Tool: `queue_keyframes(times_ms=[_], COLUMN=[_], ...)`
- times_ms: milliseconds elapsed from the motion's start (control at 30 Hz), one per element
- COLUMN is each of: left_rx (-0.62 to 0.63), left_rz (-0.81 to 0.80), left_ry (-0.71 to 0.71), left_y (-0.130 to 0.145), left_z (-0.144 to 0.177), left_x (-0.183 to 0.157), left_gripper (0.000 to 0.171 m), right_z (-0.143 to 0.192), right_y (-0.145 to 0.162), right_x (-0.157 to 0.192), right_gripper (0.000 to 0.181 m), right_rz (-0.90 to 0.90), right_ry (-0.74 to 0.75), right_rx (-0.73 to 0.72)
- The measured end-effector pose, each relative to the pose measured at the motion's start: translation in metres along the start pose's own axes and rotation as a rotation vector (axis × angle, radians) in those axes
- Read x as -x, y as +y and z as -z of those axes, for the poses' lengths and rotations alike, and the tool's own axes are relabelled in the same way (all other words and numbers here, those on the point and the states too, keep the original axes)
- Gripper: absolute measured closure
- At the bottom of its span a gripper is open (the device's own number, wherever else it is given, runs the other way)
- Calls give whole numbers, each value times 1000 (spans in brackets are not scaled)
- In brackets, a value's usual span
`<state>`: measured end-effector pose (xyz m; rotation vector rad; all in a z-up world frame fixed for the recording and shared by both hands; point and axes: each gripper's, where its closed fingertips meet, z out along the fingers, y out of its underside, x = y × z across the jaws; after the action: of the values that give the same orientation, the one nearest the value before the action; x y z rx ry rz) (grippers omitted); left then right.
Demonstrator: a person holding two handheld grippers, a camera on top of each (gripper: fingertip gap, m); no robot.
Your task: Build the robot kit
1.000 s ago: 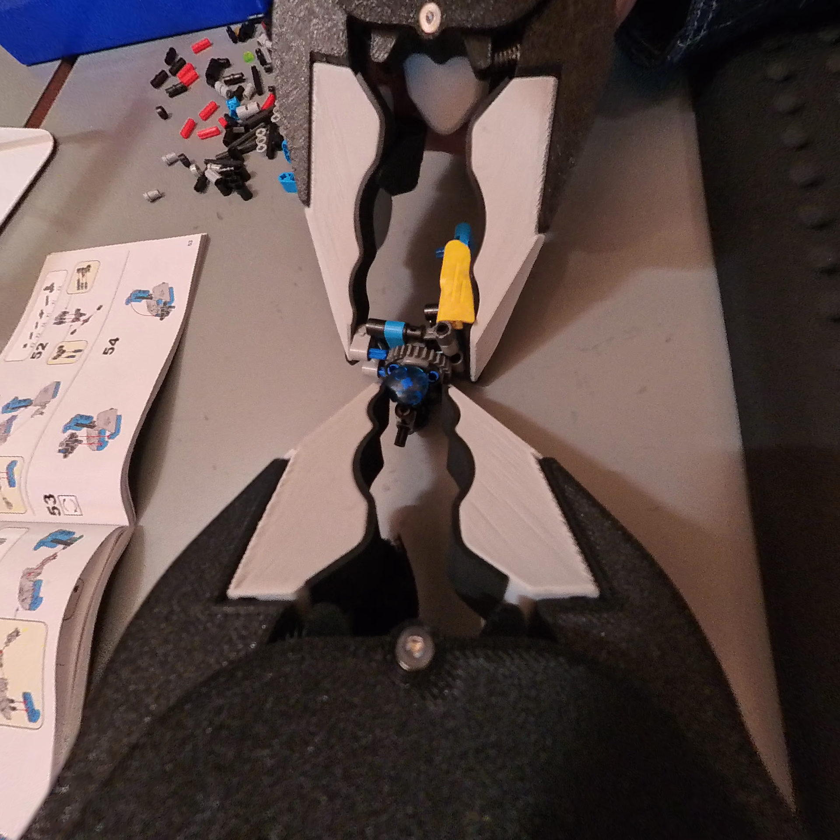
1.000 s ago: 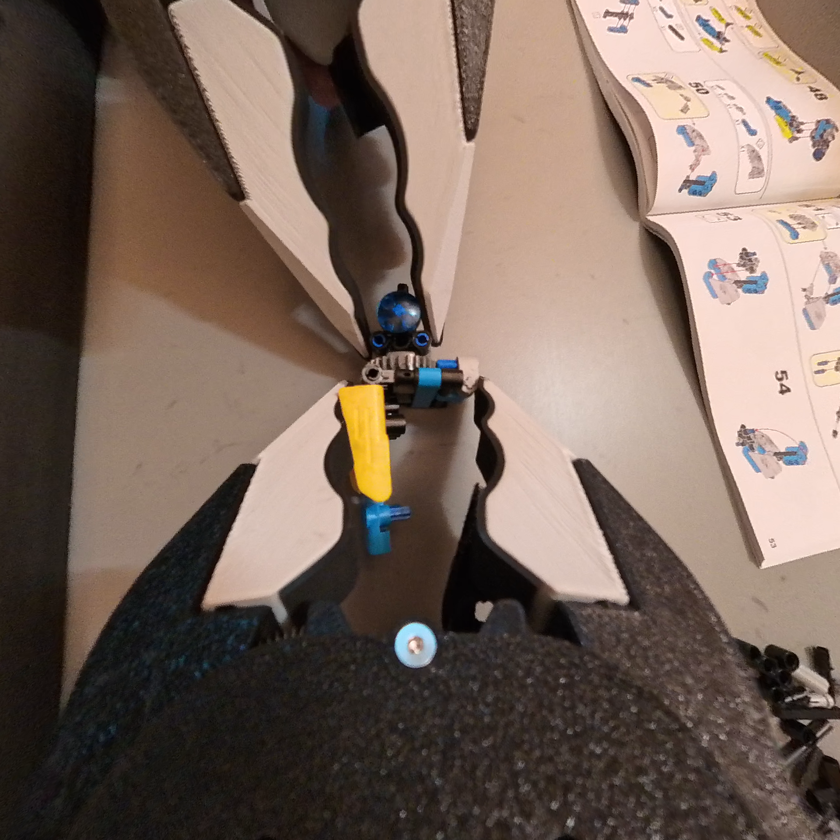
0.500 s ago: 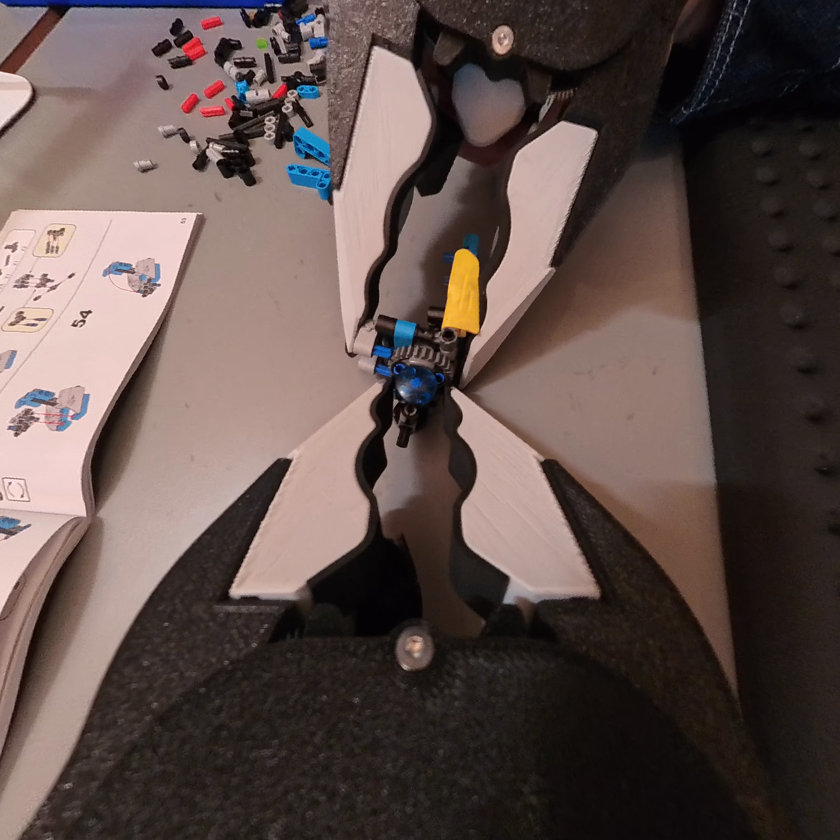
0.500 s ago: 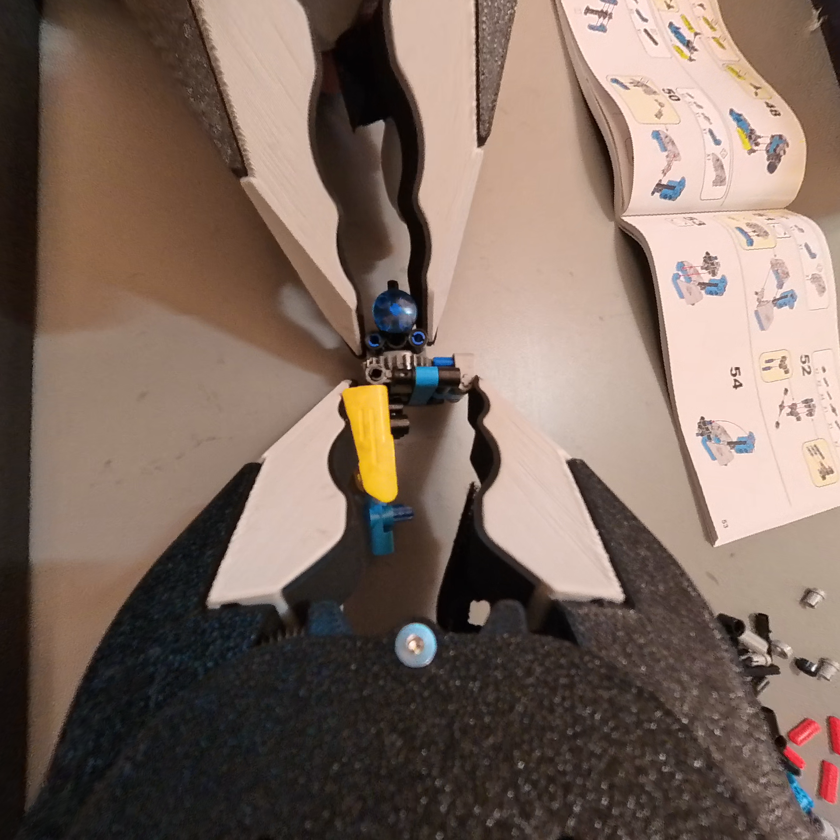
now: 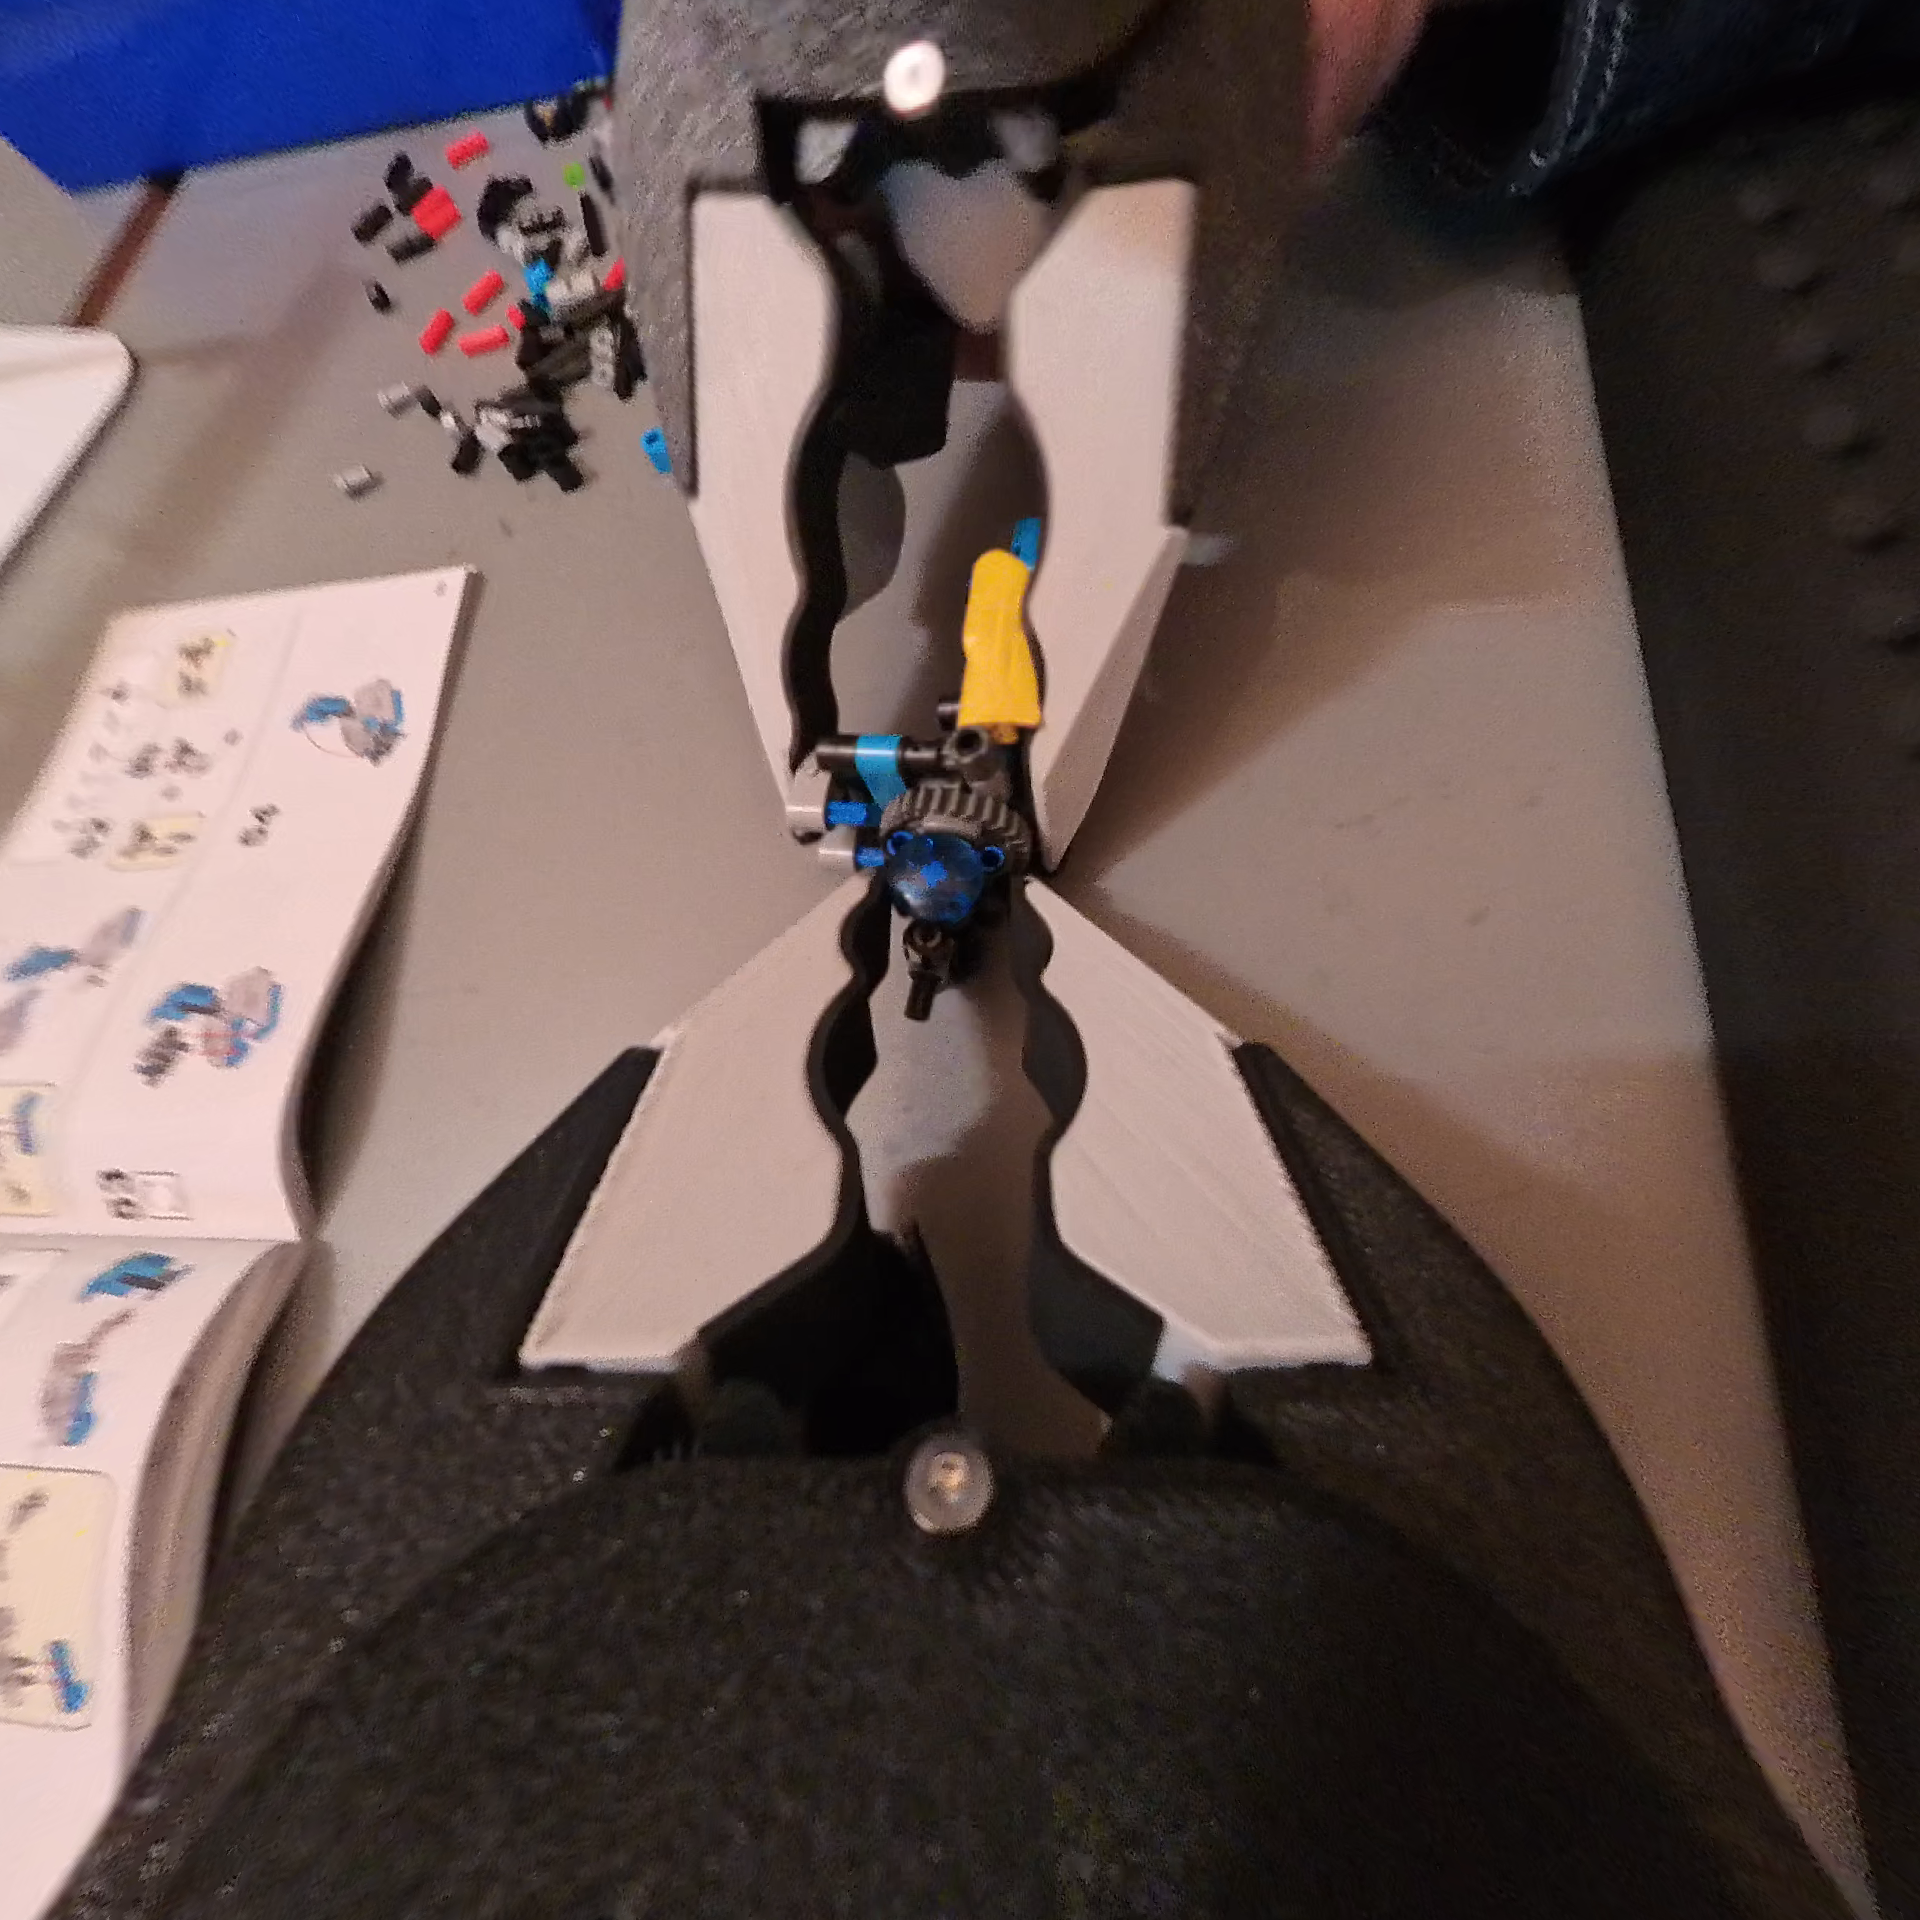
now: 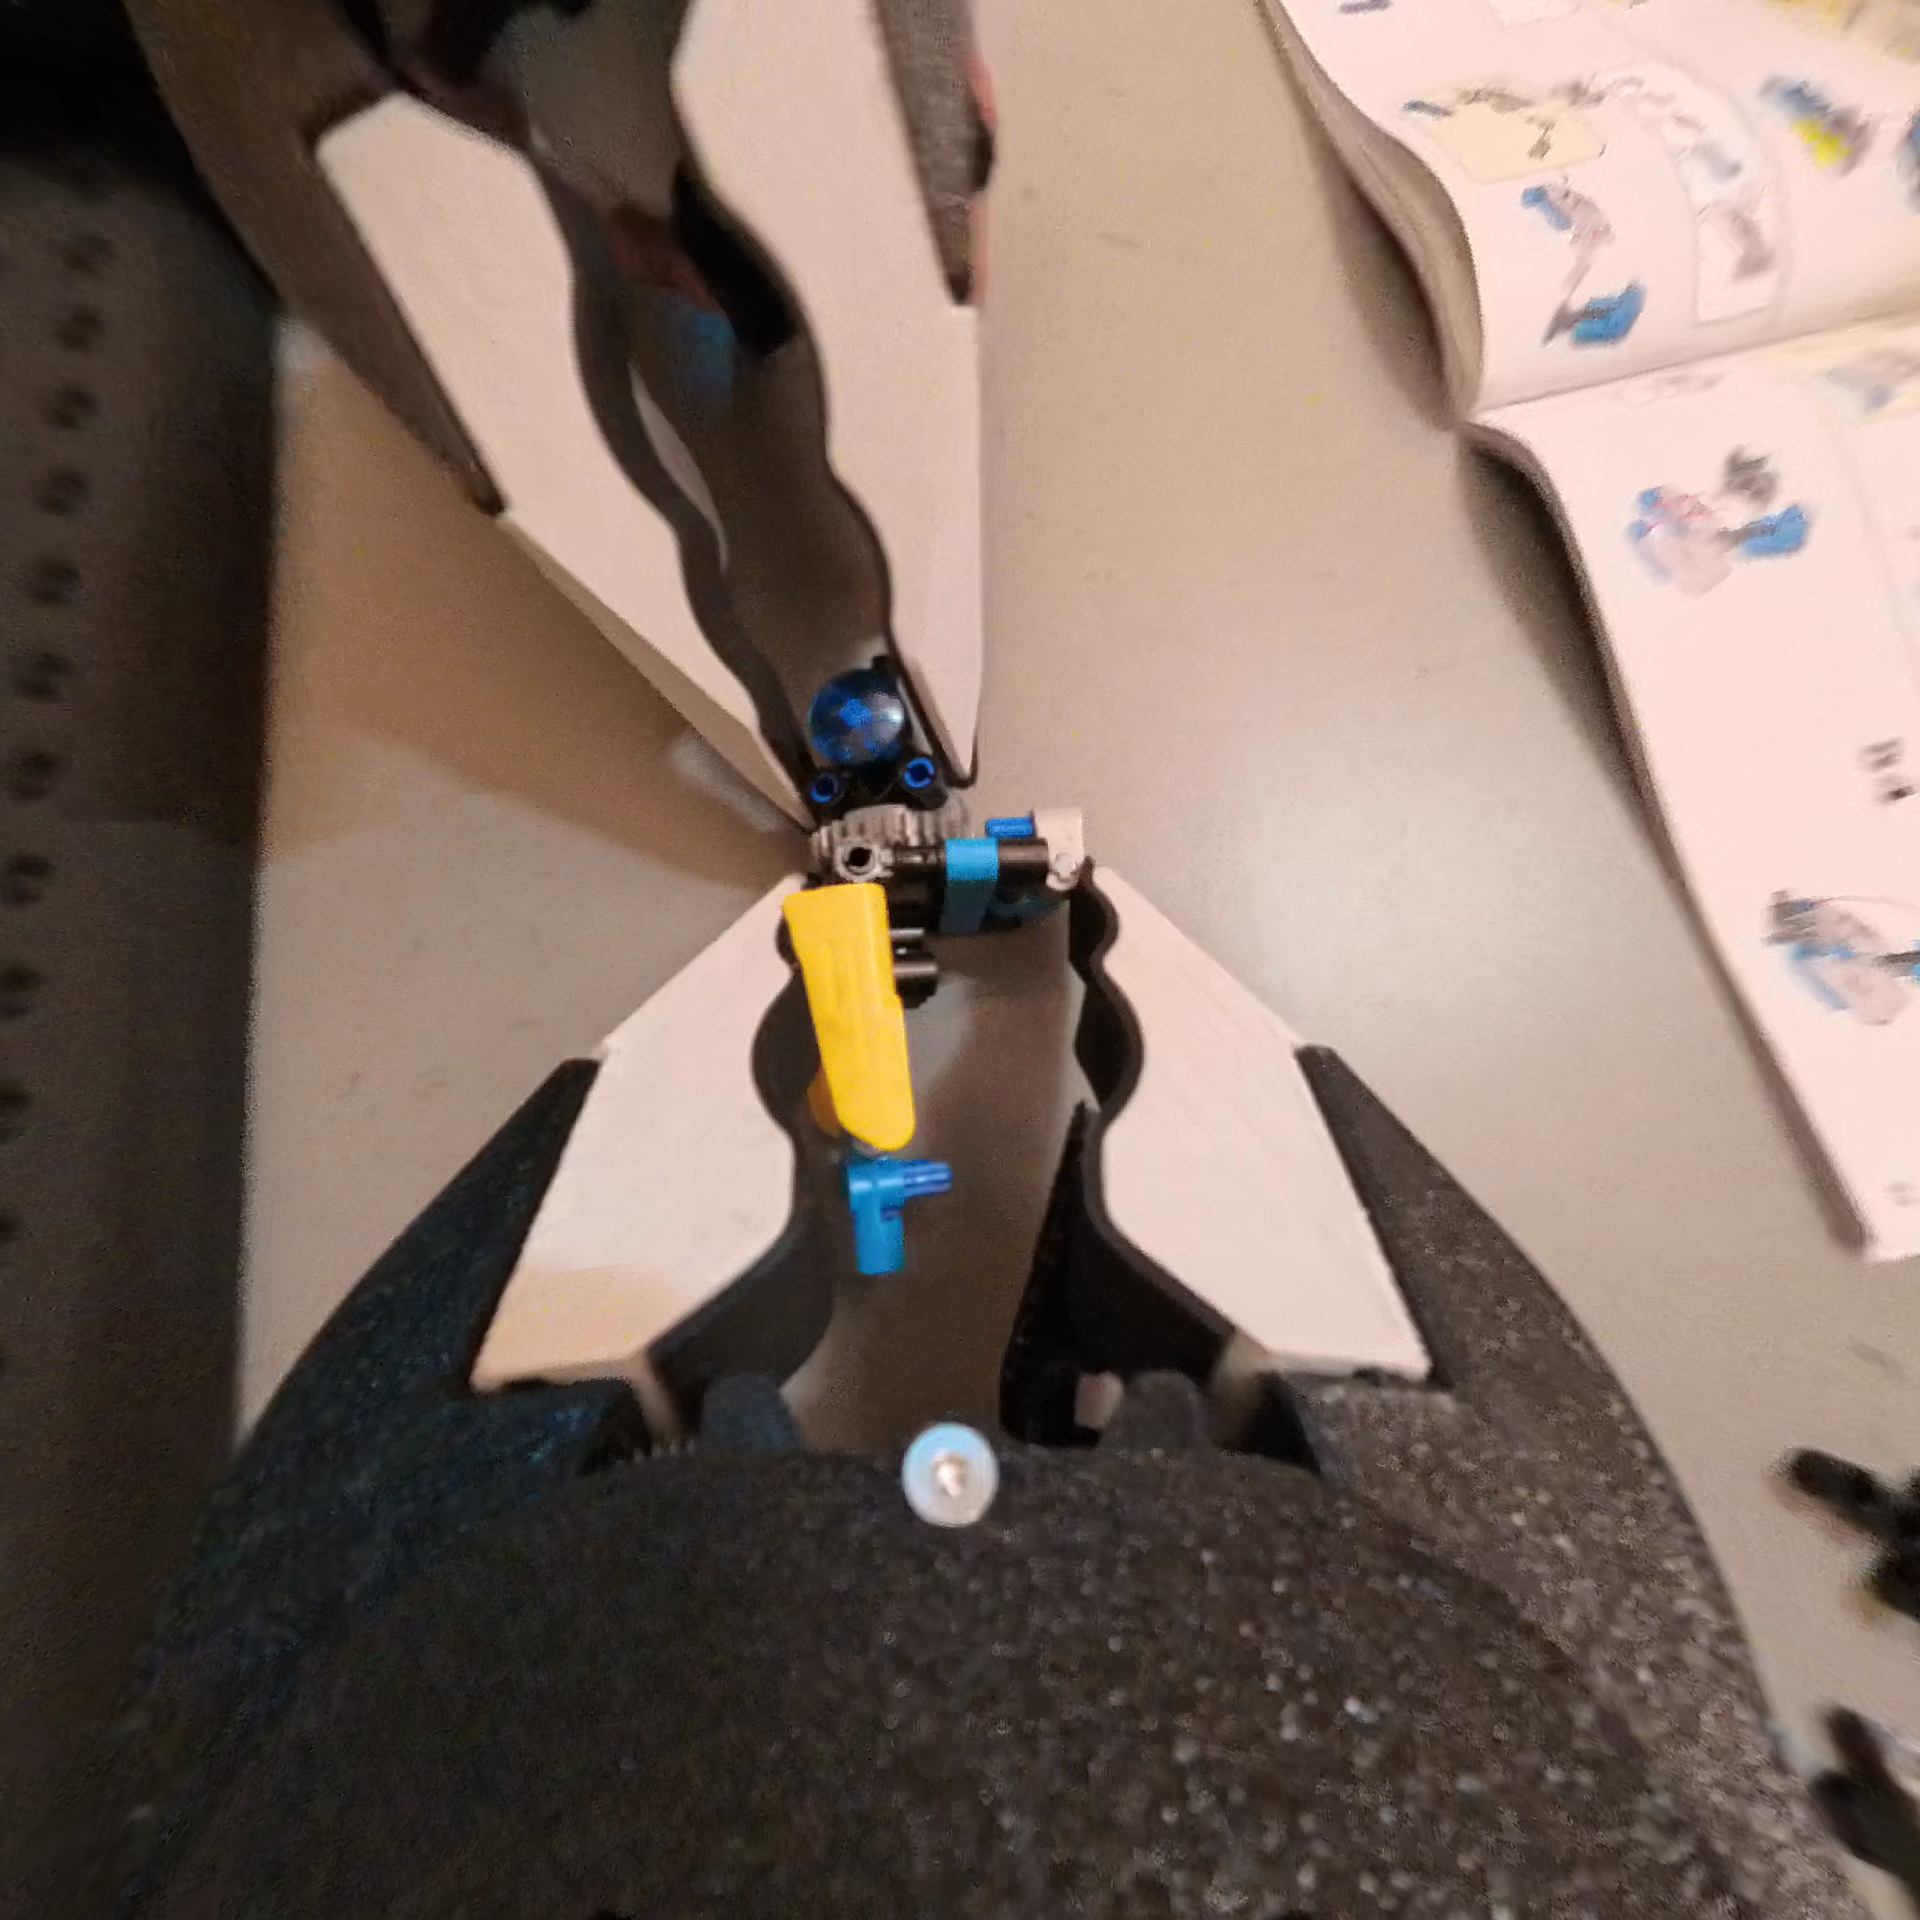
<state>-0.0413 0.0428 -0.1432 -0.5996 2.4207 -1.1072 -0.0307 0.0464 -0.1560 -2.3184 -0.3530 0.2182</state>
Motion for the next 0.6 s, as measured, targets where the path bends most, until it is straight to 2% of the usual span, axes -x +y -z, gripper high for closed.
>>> queue_keyframes(times_ms=[100, 367, 433, 500, 600], left_rx=[-13, -25, -35, -101, -268], left_rz=[-17, 29, 47, 88, 164], left_ry=[-24, 1, -8, -13, -19], left_y=[-4, -4, -6, -18, -42], left_z=[1, 0, 1, 13, 51], left_x=[-1, -2, 1, 7, 21], left_gripper=[149, 149, 149, 146, 139], right_z=[3, 2, 3, 13, 45], right_y=[0, 0, -1, -11, -38], right_x=[4, 5, 4, 8, 5], right_gripper=[134, 135, 134, 134, 133], right_rz=[-127, -115, -171, -281, -474], right_ry=[-98, -91, -123, -239, -418], right_rx=[-28, -25, -51, -128, -348])
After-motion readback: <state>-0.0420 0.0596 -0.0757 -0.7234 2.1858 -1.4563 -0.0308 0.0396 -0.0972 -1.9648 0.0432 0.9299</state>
